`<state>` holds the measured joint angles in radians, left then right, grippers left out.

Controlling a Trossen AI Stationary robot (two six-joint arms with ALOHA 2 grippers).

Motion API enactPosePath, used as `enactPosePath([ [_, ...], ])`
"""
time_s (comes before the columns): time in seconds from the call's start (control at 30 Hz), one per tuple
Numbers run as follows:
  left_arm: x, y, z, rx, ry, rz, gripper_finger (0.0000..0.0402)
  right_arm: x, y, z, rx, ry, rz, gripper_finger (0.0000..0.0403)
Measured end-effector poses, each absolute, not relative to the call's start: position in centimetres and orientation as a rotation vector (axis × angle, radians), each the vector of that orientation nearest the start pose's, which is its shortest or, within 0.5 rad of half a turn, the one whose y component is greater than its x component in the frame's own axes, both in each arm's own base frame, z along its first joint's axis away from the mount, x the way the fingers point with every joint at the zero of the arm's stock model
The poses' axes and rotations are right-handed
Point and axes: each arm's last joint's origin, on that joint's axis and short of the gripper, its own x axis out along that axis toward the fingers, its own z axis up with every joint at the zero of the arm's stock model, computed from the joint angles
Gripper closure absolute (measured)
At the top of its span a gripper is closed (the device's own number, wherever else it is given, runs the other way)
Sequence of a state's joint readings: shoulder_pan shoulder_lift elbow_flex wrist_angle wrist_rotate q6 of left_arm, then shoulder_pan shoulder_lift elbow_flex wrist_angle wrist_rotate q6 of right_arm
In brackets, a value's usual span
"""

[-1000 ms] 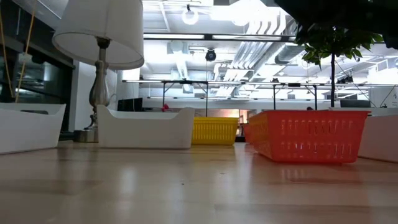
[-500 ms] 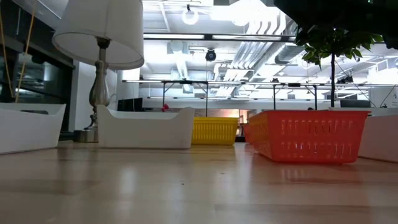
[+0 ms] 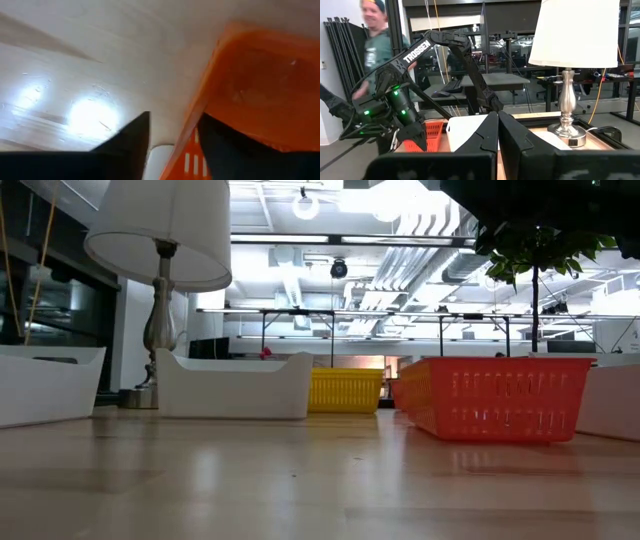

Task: Stack baskets by color
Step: Stack the bottom left orange bin on the middle orange bin

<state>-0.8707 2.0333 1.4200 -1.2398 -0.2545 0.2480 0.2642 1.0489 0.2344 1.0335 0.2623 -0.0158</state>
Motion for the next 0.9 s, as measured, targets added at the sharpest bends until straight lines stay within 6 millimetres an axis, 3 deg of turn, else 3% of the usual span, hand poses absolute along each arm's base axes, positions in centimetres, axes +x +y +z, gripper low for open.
enactPosePath([
  [0.17, 23.0, -25.8, 15.6, 1.200, 1.563, -0.658, 0.0383, 18.9, 4.3, 21.6, 0.041, -0.209, 0.000, 0.0403],
  [0.3, 23.5, -25.2, 15.9, 1.210, 1.578, -0.623, 0.0385, 18.9, 4.3, 21.6, 0.040, -0.206, 0.000, 0.0403],
  [0.43, 25.2, -24.5, 17.5, 1.202, 1.561, -0.537, 0.0399, 18.9, 4.3, 21.6, 0.040, -0.206, 0.000, 0.0403],
  [0.57, 27.5, -23.2, 21.3, 1.129, 1.439, -0.398, 0.0401, 18.9, 4.3, 21.6, 0.040, -0.206, 0.000, 0.0403],
  [0.67, 29.1, -21.1, 24.6, 1.083, 1.328, -0.283, 0.0401, 18.9, 4.3, 21.6, 0.046, -0.206, 0.001, 0.0403],
  [0.9, 33.1, -12.8, 31.0, 0.881, 1.050, -0.080, 0.0401, 18.9, 4.3, 21.6, 0.056, -0.206, 0.002, 0.0403],
])
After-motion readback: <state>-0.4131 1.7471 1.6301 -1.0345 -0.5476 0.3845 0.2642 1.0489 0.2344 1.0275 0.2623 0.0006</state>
